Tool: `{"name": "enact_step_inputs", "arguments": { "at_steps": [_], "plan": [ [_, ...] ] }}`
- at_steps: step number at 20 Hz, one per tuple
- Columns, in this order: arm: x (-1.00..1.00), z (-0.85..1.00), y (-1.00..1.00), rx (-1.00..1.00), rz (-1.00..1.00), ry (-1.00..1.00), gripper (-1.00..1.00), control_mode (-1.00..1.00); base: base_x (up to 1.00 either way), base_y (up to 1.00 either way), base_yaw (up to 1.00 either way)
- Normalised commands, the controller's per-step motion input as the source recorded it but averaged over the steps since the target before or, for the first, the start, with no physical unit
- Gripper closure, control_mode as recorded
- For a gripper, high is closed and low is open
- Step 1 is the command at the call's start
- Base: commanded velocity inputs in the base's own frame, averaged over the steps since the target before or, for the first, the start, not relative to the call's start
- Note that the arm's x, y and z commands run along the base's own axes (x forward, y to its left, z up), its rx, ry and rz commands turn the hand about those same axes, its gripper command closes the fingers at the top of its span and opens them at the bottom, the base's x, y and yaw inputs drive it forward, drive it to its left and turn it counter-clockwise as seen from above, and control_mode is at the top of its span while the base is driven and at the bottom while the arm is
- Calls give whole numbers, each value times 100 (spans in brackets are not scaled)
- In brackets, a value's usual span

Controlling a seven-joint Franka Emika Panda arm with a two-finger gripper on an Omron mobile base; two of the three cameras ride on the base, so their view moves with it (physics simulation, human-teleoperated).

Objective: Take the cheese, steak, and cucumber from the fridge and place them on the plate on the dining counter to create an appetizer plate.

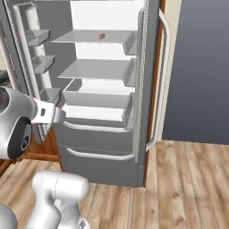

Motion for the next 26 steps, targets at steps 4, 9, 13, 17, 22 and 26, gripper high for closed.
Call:
{"name": "enact_step_inputs", "arguments": {
  "at_steps": [4, 9, 13, 17, 22, 26],
  "plan": [
    [0, 0, 0, 0, 0, 0, -100, 100, 55, 0, 0],
    [0, 0, 0, 0, 0, 0, -100, 100, 78, 0, 0],
    [0, 0, 0, 0, 0, 0, -100, 100, 91, 0, 0],
    [0, 0, 0, 0, 0, 0, -100, 100, 90, 0, 0],
    [0, 0, 0, 0, 0, 0, -100, 100, 85, 0, 0],
    [0, 0, 0, 0, 0, 0, -100, 100, 85, 0, -2]
  ]
}}
